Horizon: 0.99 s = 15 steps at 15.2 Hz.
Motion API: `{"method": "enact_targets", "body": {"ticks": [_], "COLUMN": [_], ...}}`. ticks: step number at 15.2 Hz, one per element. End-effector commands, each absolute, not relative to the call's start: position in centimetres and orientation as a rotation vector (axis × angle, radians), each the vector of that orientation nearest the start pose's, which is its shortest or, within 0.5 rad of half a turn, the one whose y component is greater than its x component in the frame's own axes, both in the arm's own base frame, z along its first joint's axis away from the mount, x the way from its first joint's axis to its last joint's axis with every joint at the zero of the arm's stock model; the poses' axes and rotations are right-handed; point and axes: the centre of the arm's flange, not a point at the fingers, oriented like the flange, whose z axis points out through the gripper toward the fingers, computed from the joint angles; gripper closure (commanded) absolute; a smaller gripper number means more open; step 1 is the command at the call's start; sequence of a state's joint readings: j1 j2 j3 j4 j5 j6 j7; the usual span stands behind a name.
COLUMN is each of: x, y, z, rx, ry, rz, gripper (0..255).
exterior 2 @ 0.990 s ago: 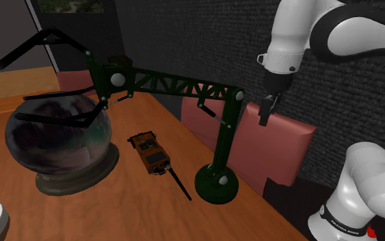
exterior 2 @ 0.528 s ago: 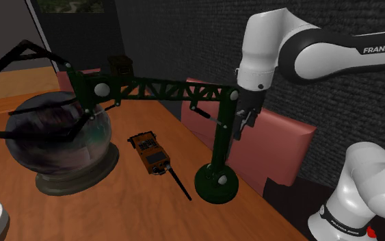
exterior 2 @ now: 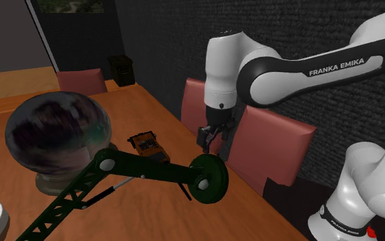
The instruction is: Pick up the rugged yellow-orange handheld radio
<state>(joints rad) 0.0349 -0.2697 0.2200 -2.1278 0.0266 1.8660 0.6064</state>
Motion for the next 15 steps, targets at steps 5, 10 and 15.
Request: {"method": "enact_targets", "body": {"ticks": [5, 10, 15], "x": [51.8, 57.0, 59.1], "y": [17.1, 20.2, 21.3], "z": [48.6, 45.9, 43.7], "rx": [-3.094, -3.073, -3.063], "ry": [0.697, 0.794, 0.833], "rz": [-0.036, -0.045, -0.048], "gripper": [0, 0, 0]}}
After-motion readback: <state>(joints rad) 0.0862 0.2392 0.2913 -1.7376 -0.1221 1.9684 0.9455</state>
